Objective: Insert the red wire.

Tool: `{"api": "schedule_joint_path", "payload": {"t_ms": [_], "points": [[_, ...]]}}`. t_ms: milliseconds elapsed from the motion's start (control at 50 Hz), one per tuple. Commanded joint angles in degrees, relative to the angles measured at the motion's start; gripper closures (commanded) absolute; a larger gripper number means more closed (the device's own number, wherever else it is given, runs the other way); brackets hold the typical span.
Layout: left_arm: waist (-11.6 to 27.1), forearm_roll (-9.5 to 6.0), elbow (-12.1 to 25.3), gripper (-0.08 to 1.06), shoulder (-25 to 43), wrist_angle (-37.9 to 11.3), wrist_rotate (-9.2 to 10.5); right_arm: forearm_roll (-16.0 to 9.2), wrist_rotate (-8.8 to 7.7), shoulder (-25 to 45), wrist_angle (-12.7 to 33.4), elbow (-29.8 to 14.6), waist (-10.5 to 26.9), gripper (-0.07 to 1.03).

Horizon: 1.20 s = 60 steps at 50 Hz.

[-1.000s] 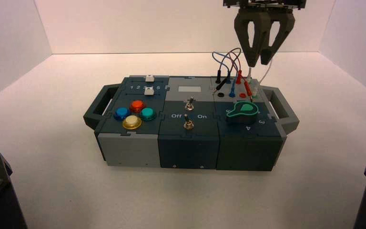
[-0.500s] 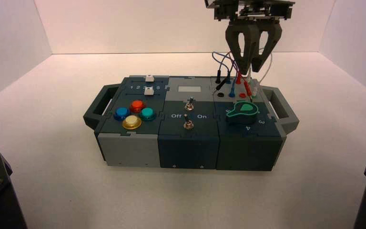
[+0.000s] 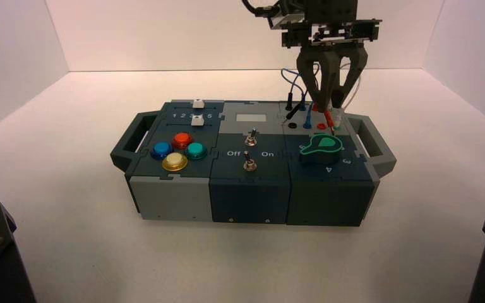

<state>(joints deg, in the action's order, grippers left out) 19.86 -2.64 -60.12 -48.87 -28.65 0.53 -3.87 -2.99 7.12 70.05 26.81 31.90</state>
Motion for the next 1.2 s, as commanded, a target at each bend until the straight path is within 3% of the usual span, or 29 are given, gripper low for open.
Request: {"api": "schedule_joint_path", "payload": {"t_ms": [20,880,1200], "points": [[0.2,0.00,2.2,1.01,0.1,0.4,-0.18,0.6,-0.62,-0.5,-0.5,-1.1,0.3,0.51],[0.2,0.00,2.3,1.01,-0.6,0.4,-0.26,1.4,-0.70,1.7,-3.3,-0.7,0.3,0.51],[0.2,0.00,2.2,1.01,-1.1,0.5,-0.26,1.4,-0.62,2.9,-3.6,-0.7,0.3,0.56]]}}
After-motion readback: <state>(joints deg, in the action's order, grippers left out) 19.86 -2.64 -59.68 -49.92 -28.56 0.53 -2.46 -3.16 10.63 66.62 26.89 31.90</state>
